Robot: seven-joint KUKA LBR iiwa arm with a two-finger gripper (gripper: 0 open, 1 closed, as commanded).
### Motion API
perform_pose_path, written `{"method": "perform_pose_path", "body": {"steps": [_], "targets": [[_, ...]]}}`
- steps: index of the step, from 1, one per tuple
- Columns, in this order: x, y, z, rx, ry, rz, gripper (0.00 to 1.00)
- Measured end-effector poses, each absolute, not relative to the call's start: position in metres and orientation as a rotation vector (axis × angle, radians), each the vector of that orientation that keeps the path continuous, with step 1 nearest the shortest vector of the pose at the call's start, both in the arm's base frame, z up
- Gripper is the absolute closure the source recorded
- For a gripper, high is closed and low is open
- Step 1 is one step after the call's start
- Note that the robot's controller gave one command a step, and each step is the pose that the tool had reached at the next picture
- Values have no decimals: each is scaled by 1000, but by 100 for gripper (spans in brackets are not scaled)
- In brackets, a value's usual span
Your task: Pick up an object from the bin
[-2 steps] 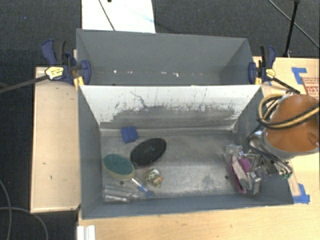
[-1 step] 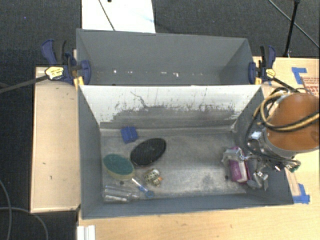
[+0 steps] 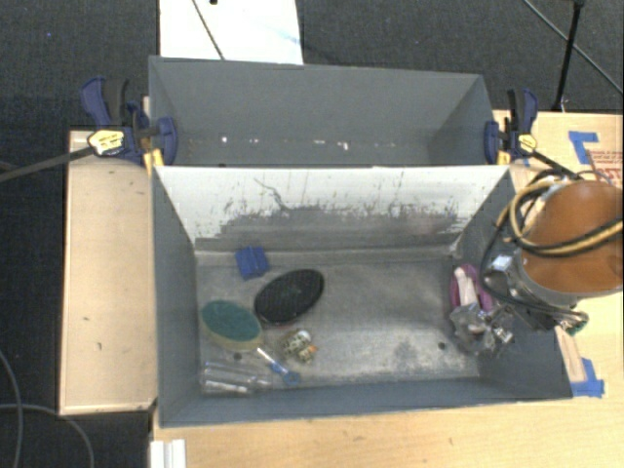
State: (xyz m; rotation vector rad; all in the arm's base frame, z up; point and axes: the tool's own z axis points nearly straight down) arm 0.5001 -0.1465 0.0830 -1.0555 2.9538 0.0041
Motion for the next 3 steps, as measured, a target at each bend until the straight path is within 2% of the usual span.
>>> {"method": "perform_pose_path", "body": {"steps": [1,2,3], "targets": [[500,-146,82,-1054,2954,8,0],[499,-149,82,-1053,2957,1,100],[500,-146,82,-1054,2953,8,0]]}}
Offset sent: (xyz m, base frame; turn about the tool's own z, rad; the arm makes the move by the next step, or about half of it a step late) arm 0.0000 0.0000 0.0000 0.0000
